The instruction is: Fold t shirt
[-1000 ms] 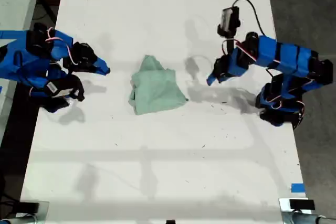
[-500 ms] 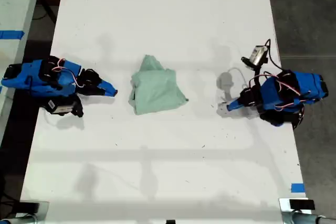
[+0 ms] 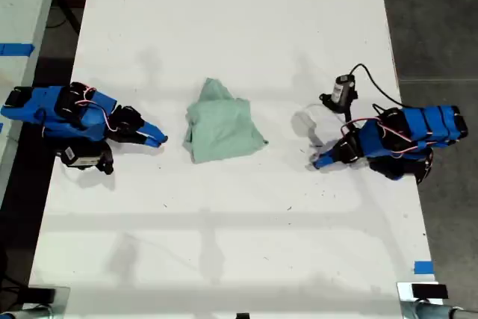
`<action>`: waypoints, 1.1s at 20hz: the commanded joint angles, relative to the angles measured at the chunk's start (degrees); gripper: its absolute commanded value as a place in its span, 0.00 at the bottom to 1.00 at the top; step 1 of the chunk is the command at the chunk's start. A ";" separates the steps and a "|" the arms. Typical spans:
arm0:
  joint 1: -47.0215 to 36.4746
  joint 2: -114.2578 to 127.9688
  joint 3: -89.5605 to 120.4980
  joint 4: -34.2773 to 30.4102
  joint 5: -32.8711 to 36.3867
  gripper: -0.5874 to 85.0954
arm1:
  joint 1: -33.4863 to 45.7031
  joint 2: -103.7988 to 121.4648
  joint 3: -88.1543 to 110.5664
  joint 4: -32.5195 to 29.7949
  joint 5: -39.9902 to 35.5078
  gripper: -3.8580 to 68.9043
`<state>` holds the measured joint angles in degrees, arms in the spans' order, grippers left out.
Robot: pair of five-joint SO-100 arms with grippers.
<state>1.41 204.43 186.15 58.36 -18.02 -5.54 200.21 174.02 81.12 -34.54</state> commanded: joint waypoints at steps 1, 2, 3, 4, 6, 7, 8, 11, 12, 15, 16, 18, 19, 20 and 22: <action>0.97 0.35 2.37 0.09 0.26 0.19 | -0.79 0.44 2.90 -1.85 -13.27 0.22; 0.79 0.35 2.37 0.09 0.26 0.20 | -0.70 0.44 2.90 -1.85 -13.27 0.22; 0.79 0.35 2.37 0.09 0.26 0.21 | -0.70 0.44 2.90 -1.85 -13.27 0.21; 0.79 0.35 2.37 0.09 0.26 0.21 | -0.70 0.44 2.90 -1.85 -13.27 0.20; 0.70 0.35 2.37 0.09 0.26 0.21 | -0.62 0.44 2.90 -1.85 -13.27 0.20; 0.70 0.35 2.37 0.09 0.26 0.21 | -0.62 0.44 2.90 -1.85 -13.27 0.19; 0.70 0.35 2.37 0.09 0.26 0.21 | -0.62 0.44 2.90 -1.85 -13.27 0.18; 0.70 0.35 2.37 0.09 0.26 0.21 | -0.62 0.44 2.90 -1.85 -13.27 0.17; 0.79 0.35 2.37 0.09 0.26 0.21 | -0.62 0.44 2.90 -1.85 -13.27 0.17; 0.70 0.35 2.37 0.09 0.26 0.21 | -0.62 0.44 2.90 -1.85 -13.27 0.16; 0.70 0.35 2.37 0.09 0.26 0.21 | -0.62 0.44 2.90 -1.85 -13.27 0.16; 0.70 0.35 2.37 0.09 0.26 0.21 | -0.62 0.44 2.90 -1.85 -13.27 0.16; 0.70 0.35 2.37 0.09 0.26 0.21 | -0.62 0.44 2.90 -1.85 -13.27 0.16; 0.70 0.35 2.37 0.09 0.26 0.21 | -0.62 0.44 2.90 -1.85 -13.27 0.15; 0.70 0.35 2.37 0.09 0.26 0.21 | -0.62 0.44 2.90 -1.85 -13.27 0.15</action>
<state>1.67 204.43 186.15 58.36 -18.02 -5.80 200.21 174.02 81.12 -46.85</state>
